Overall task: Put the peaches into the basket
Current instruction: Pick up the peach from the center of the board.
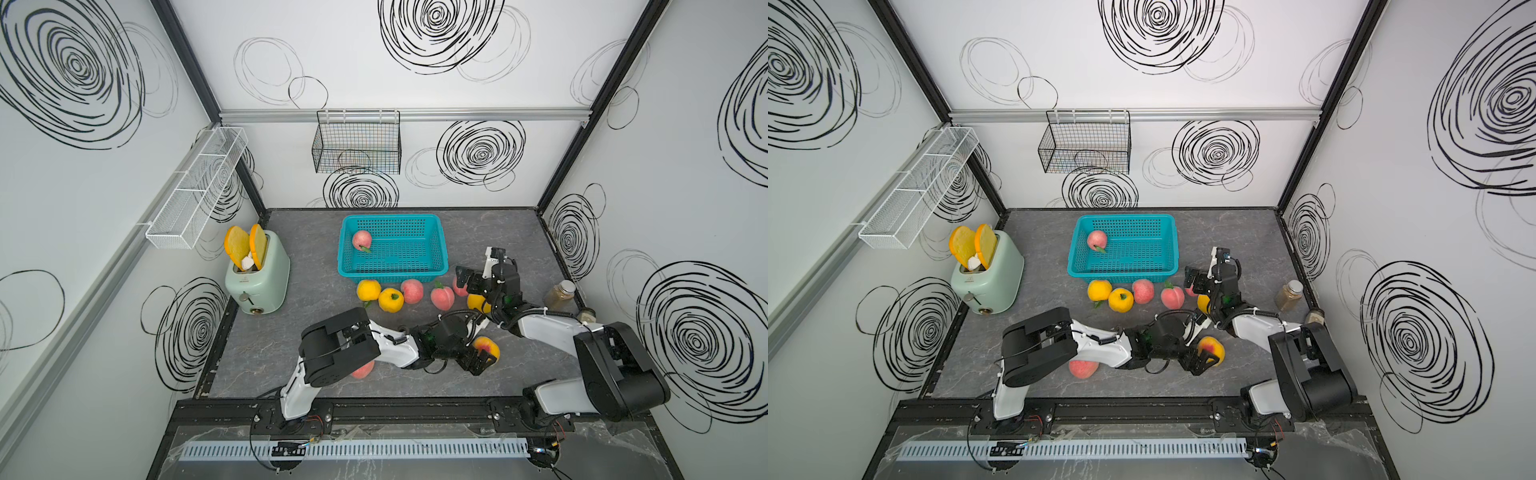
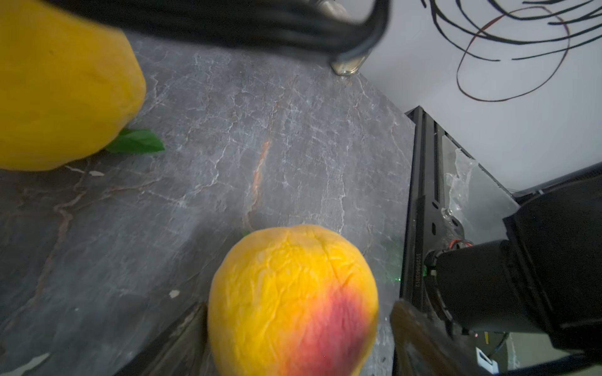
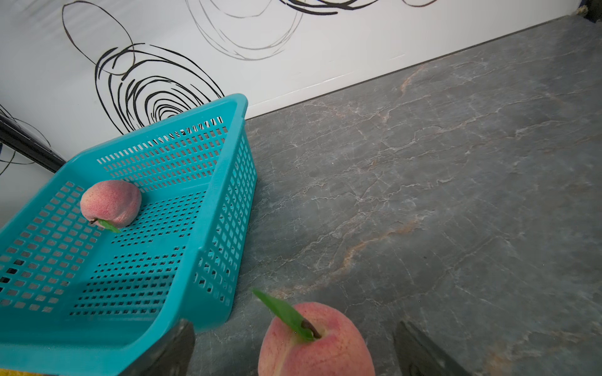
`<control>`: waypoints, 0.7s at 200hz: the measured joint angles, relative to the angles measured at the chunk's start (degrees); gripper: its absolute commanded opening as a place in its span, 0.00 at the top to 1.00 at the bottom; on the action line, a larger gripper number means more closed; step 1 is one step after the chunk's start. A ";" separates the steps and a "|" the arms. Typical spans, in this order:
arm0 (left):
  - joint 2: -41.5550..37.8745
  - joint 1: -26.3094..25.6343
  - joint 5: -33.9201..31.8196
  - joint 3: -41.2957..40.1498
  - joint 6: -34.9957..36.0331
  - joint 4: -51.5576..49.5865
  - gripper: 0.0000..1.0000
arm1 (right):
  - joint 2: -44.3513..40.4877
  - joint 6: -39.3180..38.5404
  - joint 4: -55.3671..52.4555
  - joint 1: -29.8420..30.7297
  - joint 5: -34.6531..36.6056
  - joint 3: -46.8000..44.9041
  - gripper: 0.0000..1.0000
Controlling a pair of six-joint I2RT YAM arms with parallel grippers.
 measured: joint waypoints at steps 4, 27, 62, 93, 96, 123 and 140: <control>0.00 0.00 0.13 0.00 0.00 0.02 0.10 | 0.00 0.00 0.00 -0.04 0.00 0.00 0.01; 0.00 0.07 0.81 0.00 0.00 0.13 0.11 | 0.00 0.02 0.00 -0.15 -0.02 0.00 0.01; 0.22 0.55 2.08 0.00 -0.07 1.01 0.18 | 0.00 0.02 0.00 -0.20 -0.22 0.00 0.01; 0.26 0.92 2.75 0.00 0.11 1.31 0.24 | 0.00 0.11 0.00 -0.24 -0.39 0.00 0.01; 0.26 0.94 2.82 0.00 -0.04 1.33 0.25 | 0.00 0.13 0.00 -0.24 -0.42 0.00 0.01; 0.31 0.96 3.21 0.00 -0.02 1.49 0.30 | 0.00 0.26 0.00 -0.26 -0.46 0.00 0.01; 0.31 0.96 3.34 0.00 0.07 1.60 0.34 | 0.00 0.37 0.00 -0.26 -0.48 0.00 0.01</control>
